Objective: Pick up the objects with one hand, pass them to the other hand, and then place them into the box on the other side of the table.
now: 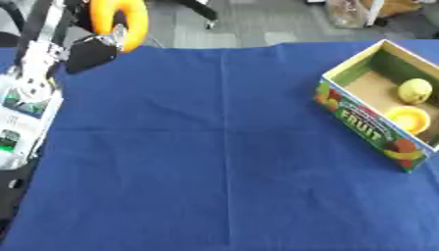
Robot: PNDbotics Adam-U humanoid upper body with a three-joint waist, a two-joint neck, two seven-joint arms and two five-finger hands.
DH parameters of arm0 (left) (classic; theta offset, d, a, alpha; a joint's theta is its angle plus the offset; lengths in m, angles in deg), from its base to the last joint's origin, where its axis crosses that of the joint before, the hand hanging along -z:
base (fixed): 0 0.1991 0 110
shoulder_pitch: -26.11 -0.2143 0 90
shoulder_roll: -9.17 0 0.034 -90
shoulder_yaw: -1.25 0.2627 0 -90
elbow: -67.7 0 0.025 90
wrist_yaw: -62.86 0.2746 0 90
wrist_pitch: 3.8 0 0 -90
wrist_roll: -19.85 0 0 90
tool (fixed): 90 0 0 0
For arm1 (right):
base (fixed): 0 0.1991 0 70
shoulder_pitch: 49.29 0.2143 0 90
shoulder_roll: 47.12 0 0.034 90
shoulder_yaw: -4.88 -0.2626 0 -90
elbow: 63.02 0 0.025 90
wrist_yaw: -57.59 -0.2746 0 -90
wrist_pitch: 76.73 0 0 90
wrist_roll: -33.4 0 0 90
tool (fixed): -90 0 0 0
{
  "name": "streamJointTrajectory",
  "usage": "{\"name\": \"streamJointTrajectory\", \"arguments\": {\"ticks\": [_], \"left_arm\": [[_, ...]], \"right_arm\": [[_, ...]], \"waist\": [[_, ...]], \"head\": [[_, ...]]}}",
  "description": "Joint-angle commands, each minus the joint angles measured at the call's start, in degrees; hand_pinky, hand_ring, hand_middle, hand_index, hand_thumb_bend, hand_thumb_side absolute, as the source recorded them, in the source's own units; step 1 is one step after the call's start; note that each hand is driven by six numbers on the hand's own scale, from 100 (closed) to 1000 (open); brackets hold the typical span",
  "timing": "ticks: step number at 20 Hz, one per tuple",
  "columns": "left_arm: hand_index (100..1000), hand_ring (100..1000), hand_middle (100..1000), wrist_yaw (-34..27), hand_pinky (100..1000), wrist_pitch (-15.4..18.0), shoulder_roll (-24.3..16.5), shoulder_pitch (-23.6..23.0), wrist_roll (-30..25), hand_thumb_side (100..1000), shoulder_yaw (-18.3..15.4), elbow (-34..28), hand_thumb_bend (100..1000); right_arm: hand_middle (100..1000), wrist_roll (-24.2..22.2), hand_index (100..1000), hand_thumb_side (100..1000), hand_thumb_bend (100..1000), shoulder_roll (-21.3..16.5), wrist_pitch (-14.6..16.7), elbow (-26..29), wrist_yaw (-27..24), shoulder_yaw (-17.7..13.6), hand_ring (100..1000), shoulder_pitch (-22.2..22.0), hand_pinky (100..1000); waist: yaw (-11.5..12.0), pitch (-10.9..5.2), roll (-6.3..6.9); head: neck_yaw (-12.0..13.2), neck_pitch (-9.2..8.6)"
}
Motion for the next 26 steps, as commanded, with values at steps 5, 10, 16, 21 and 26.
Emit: {"name": "streamJointTrajectory", "arguments": {"ticks": [5,10,16,21,26], "left_arm": [[382,484,446,2.0,606,2.9,2.9,1.0,2.8,228,1.0,1.1,100],[381,482,444,2.1,605,7.5,6.1,0.8,7.2,269,1.7,3.1,100],[382,483,445,2.7,606,12.2,9.1,0.8,10.0,281,2.5,6.2,100],[381,481,444,3.3,606,14.5,11.3,0.8,10.7,298,2.8,8.1,100],[380,480,443,2.7,606,16.4,13.2,0.0,11.2,314,3.2,9.4,100]], "right_arm": [[884,-13.1,881,350,301,-4.3,-3.7,0.9,9.5,3.1,880,10.1,763],[867,-22.1,874,323,346,-1.7,-6.4,0.9,17.5,6.6,872,17.2,772],[861,-27.6,872,310,379,2.3,-8.1,0.9,27.2,10.1,867,20.7,776],[860,-31.9,878,315,396,5.1,-9.3,0.9,34.0,12.5,866,21.8,778],[857,-34.8,877,284,426,7.9,-11.6,0.9,38.9,13.7,864,22.6,774]], "waist": [[-0.3,-2.63,-1.11],[-0.4,-2.93,-1.49],[-0.4,-3.02,-1.81],[-0.4,-2.83,-1.94],[-0.4,-2.9,-2.01]], "head": [[-0.3,0.87],[-0.4,1.14],[-0.1,0.71],[-0.2,1.02],[-0.8,2.84]]}}
